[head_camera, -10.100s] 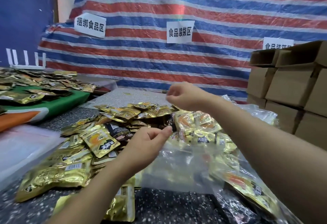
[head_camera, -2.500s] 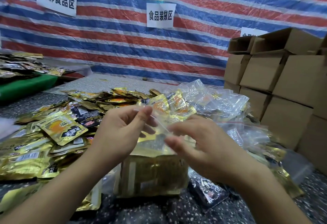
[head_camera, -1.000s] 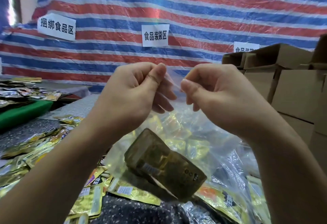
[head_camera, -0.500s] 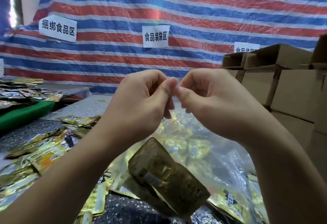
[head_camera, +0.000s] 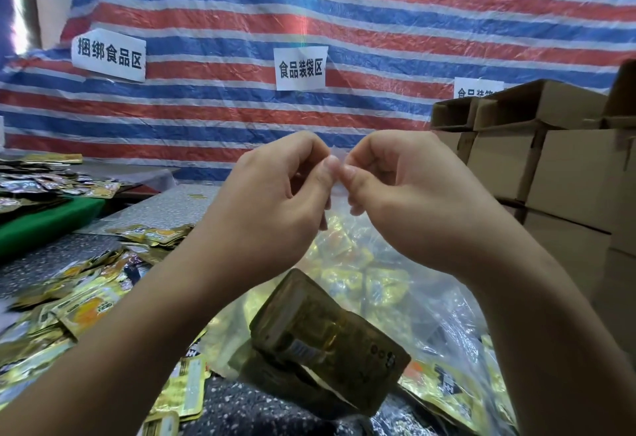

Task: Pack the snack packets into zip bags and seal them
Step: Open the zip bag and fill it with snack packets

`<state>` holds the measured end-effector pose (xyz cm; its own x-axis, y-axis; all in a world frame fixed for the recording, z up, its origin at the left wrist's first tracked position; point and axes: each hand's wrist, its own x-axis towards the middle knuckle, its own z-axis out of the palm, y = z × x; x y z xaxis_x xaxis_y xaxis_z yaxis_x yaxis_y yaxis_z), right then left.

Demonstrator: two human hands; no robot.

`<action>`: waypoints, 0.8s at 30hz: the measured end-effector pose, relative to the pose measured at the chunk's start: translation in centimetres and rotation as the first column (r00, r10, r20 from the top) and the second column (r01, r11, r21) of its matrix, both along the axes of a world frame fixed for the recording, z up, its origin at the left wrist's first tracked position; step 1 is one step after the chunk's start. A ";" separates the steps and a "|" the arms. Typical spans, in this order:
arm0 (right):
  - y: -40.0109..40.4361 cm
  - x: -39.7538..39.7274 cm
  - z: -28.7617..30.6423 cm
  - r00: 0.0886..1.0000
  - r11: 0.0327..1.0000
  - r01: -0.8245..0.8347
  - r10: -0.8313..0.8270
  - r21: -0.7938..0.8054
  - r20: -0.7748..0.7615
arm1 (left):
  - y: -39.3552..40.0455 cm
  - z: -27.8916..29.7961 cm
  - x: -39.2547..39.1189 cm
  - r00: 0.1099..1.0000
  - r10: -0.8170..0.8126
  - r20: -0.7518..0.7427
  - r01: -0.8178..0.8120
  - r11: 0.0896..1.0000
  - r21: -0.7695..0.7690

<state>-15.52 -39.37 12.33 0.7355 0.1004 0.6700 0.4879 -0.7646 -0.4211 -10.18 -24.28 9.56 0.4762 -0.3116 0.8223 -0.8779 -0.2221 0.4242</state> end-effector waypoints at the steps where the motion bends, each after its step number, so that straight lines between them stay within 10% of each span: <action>1: 0.0 0.0 0.0 1.000 1.000 -0.002 0.002 -0.012 0.007 | 0.1 0.0 0.0 1.000 0.007 0.013 -0.007 1.000 0.000; 24: -0.5 0.1 0.1 0.995 0.998 -0.020 0.024 -0.053 0.094 | 0.1 -0.1 0.6 0.998 -0.047 0.043 0.054 0.985 -0.164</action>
